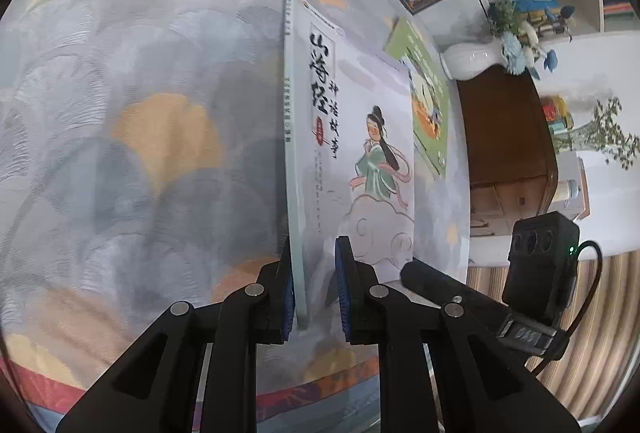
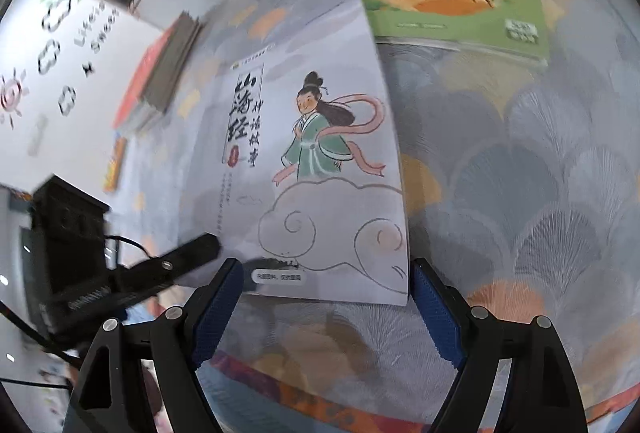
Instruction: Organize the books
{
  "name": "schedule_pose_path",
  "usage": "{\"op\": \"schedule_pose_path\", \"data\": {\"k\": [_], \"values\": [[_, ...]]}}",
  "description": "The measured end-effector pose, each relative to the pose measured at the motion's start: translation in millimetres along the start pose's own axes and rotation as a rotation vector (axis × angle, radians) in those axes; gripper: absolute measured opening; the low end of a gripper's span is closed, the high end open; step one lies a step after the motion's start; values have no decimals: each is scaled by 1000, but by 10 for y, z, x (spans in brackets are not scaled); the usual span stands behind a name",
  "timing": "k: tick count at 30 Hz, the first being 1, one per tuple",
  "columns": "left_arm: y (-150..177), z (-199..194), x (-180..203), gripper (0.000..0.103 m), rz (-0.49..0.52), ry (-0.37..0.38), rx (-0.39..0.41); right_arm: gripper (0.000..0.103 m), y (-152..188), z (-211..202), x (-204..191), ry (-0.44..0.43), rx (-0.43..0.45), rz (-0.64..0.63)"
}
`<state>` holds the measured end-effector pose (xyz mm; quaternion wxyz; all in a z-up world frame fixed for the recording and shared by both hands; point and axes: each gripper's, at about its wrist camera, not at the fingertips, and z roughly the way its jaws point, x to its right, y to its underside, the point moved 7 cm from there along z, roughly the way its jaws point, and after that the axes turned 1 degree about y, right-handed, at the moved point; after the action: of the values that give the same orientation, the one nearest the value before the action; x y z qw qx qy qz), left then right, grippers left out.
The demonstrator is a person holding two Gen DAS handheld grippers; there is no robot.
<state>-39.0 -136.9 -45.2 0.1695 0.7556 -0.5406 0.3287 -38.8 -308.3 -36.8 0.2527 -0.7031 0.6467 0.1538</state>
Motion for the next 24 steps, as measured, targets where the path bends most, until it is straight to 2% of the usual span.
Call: {"op": "schedule_pose_path", "data": {"k": [4, 7, 12, 16, 19, 21, 22, 24], "values": [[12, 23, 52, 13, -17, 42, -20, 83, 15, -58, 61, -49, 1, 53], [-84, -78, 82, 13, -113, 171, -1, 83, 43, -97, 130, -112, -4, 123], [-137, -102, 193, 13, -158, 277, -40, 83, 89, -138, 297, -278, -14, 280], [-170, -86, 283, 13, -219, 361, -60, 83, 120, -143, 353, -376, -20, 360], [-163, -90, 310, 13, -215, 355, -68, 83, 63, -133, 378, -462, -1, 427], [-159, -95, 278, 13, -217, 342, -74, 75, -23, -125, 380, -483, 19, 451], [-148, -98, 249, 13, -224, 338, -78, 67, -54, -119, 372, -482, 26, 452], [-134, -103, 193, 13, -227, 318, -76, 62, -118, -124, 362, -471, 28, 434]]}}
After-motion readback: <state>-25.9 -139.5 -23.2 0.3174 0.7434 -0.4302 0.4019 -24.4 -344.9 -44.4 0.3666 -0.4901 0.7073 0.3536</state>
